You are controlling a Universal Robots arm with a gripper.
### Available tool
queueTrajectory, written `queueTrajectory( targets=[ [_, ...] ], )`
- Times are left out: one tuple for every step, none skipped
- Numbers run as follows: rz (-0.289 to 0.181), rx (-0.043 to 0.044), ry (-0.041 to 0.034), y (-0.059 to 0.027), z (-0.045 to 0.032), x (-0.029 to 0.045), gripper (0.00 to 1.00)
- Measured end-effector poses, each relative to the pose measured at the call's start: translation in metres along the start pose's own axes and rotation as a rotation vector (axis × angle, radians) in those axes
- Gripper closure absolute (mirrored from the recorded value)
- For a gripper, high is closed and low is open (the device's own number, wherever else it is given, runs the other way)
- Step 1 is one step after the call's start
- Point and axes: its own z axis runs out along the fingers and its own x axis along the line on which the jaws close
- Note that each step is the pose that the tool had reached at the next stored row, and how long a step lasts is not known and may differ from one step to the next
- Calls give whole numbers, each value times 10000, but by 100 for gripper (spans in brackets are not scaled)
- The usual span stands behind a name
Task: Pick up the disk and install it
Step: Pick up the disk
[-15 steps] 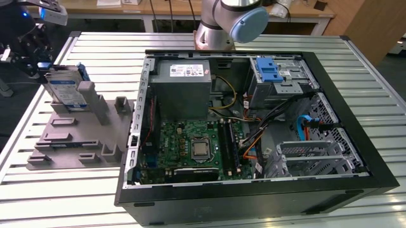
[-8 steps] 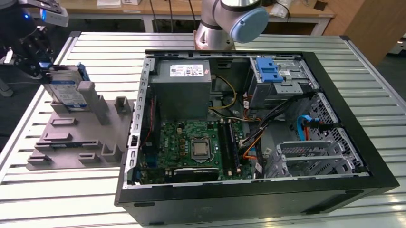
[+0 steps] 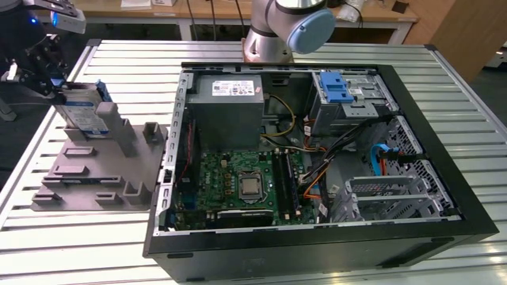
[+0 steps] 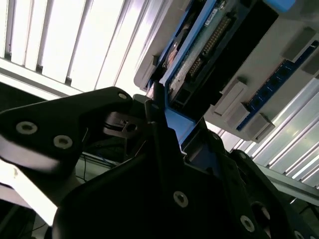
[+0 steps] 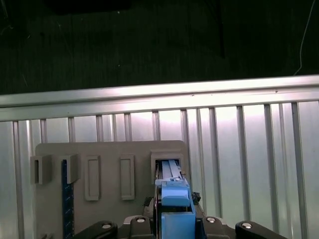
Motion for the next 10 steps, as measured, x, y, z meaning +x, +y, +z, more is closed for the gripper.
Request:
queueTrajectory(
  targets=[
    [0,0,0,0,0,0,63],
    [-2,1,0,0,0,0,63],
    [-48,0,0,1,0,1,63],
    [-141,-1,1,1,0,1,63],
    [-273,-3,2,1,0,2,63],
    [-413,-5,2,1,0,2,63],
    [-555,-7,3,1,0,2,63],
    [-671,-8,4,2,0,3,63],
    [-766,-8,4,3,1,5,63],
    [-831,-10,5,4,0,11,63]
  ],
)
